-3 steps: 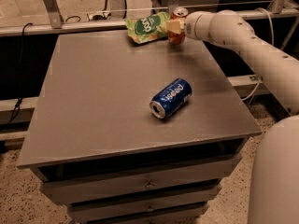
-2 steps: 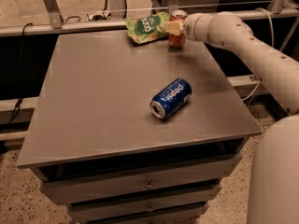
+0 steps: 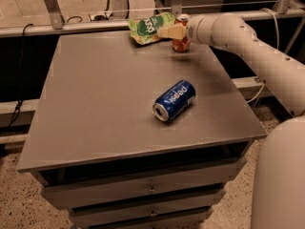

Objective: Move coke can near green rice chip bag

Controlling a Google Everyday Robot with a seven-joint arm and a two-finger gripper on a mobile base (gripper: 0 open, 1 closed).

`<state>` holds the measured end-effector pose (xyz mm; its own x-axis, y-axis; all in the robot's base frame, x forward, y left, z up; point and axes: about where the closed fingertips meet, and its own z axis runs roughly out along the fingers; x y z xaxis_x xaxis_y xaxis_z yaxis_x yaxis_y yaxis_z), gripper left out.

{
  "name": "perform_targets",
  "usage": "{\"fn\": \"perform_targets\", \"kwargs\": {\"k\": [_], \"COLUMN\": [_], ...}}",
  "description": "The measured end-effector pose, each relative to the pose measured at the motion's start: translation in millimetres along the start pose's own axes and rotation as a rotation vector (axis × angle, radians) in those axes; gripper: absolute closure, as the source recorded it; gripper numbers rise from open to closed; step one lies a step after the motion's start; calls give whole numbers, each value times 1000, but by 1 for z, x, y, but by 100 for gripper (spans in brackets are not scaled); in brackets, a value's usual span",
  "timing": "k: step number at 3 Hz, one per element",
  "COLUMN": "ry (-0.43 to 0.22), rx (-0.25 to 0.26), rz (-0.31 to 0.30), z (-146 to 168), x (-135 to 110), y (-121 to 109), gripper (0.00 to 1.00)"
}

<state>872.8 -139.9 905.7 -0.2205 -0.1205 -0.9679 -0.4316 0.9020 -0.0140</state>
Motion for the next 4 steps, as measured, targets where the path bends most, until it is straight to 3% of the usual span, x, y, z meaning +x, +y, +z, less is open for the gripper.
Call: {"fn": "perform_targets", "kwargs": {"k": [1,2,4], "ry": [7,1,-17], "rx": [-31,-81,-184], "rz": [-51,-168,-400], "z": [-19,-77,-227], "x": [-13,-47,-119], "y": [4,15,54], "gripper": [0,0,0]}}
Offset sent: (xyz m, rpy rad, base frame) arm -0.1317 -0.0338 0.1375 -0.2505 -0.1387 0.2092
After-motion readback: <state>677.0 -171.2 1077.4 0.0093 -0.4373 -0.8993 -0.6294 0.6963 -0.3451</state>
